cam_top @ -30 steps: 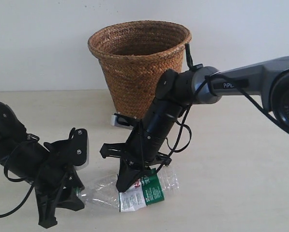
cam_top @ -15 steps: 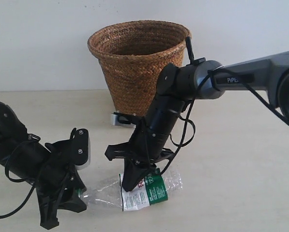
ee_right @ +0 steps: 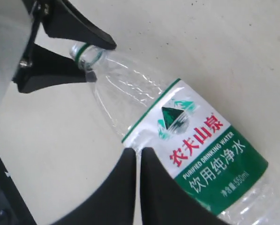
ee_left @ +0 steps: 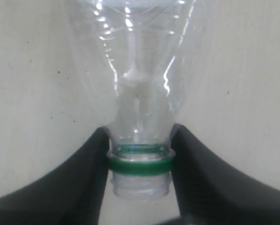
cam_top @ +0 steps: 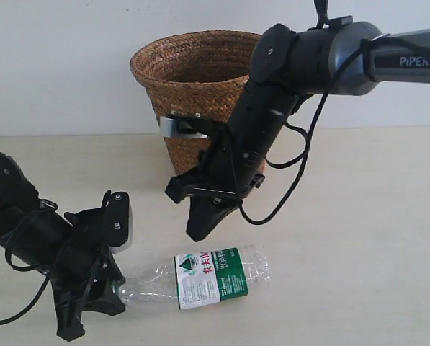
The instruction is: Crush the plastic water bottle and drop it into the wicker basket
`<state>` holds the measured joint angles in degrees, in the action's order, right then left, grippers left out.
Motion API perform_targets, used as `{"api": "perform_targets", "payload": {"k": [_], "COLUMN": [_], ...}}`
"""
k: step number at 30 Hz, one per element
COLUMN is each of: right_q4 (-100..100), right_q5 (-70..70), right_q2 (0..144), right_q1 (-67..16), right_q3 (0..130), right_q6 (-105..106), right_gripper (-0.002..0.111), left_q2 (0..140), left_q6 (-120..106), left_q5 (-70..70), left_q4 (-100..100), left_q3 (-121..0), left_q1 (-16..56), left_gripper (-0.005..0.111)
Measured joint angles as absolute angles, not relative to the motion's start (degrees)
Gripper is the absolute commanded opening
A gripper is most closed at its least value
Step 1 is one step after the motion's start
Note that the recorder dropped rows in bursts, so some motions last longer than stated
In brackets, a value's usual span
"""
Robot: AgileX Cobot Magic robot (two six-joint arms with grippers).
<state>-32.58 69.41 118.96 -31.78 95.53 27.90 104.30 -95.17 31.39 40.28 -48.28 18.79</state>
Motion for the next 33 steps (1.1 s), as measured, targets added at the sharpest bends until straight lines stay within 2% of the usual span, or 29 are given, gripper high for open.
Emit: {"api": "perform_targets", "payload": {"k": [11,33], "right_q4": [-24.80,-24.57], "right_q5": [67.45,65.91], "right_q2": [122.88,131.41], "right_q1": [-33.17,-33.17], "right_q3": [93.31,94.96], "right_q6": [25.51,20.58], "right_gripper": [0.000,0.000], "left_q2": [104.30,103.92], "left_q6": [-95.17,-95.17], "left_q5": [31.39,31.25], "left_q4": [40.28,39.73], "left_q3": [-48.28,-48.39], "left_q1": [18.79,18.79], "left_gripper": [0.004,0.004]}}
